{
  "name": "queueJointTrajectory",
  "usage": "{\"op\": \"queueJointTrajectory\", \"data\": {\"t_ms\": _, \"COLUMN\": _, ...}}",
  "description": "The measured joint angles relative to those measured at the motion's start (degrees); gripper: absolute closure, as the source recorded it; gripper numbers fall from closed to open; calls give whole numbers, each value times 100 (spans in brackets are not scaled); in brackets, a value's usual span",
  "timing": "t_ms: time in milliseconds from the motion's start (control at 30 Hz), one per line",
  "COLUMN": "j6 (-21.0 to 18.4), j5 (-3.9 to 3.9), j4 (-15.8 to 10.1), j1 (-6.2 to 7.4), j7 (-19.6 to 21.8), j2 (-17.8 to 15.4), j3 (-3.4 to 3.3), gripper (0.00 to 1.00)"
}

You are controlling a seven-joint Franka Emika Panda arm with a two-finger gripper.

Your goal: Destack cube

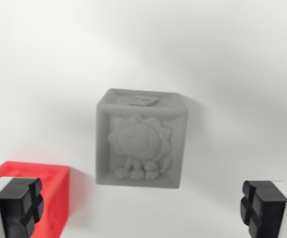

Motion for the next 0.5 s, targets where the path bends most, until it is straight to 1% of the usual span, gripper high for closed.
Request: {"op": "queueJointTrajectory", "data": {"t_ms": 500, "j6": -789, "j5": 139, "j4": 8, "j1": 0, "j7": -101, "j2": -785, "j3": 14, "gripper": 0}}
